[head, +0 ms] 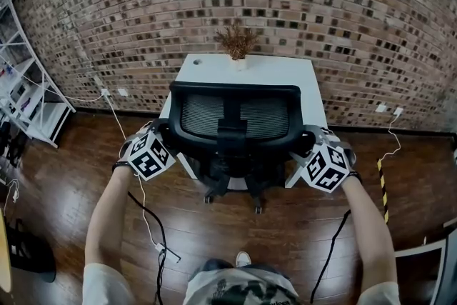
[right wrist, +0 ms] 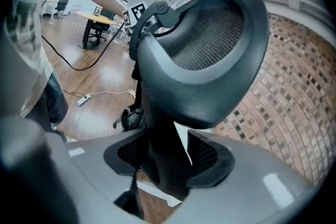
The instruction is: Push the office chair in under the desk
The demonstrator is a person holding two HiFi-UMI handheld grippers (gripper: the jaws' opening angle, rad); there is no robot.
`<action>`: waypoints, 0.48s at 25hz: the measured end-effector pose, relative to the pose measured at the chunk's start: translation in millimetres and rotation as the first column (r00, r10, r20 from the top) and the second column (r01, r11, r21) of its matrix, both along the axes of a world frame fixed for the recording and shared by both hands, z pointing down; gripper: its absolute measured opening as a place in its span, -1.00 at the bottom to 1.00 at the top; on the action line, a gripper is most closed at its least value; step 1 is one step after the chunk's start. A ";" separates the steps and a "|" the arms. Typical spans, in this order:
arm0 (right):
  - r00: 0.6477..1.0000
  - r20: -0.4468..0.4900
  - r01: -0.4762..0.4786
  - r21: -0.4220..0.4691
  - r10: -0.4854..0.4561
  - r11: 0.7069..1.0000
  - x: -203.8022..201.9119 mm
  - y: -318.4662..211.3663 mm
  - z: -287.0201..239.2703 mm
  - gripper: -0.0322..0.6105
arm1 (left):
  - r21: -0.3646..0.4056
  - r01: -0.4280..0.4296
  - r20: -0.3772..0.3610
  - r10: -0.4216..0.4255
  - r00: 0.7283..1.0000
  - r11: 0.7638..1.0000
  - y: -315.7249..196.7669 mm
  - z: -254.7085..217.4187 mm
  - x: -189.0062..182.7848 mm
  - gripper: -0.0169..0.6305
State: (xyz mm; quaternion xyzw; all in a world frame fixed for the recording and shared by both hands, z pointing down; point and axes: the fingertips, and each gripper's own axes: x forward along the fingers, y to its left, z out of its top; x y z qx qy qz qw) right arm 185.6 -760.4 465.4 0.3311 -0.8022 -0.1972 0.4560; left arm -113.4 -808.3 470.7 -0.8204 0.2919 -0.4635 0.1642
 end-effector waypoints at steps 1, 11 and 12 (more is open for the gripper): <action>1.000 0.000 -0.001 0.002 0.001 1.000 -0.3 0.3 0.2 -0.20 | 0.002 -0.001 -0.004 0.001 1.000 1.000 0.2 0.4 0.0 -0.08; 0.997 0.032 -0.073 0.053 0.072 0.996 2.5 1.4 -4.6 -0.04 | 0.048 0.090 -0.043 -0.088 0.995 0.995 -0.8 -2.0 -3.9 0.01; 0.996 0.036 -0.081 0.060 0.079 0.995 2.2 2.5 -7.5 -0.04 | 0.059 0.101 -0.053 -0.098 0.994 0.993 0.3 -3.7 -5.2 0.03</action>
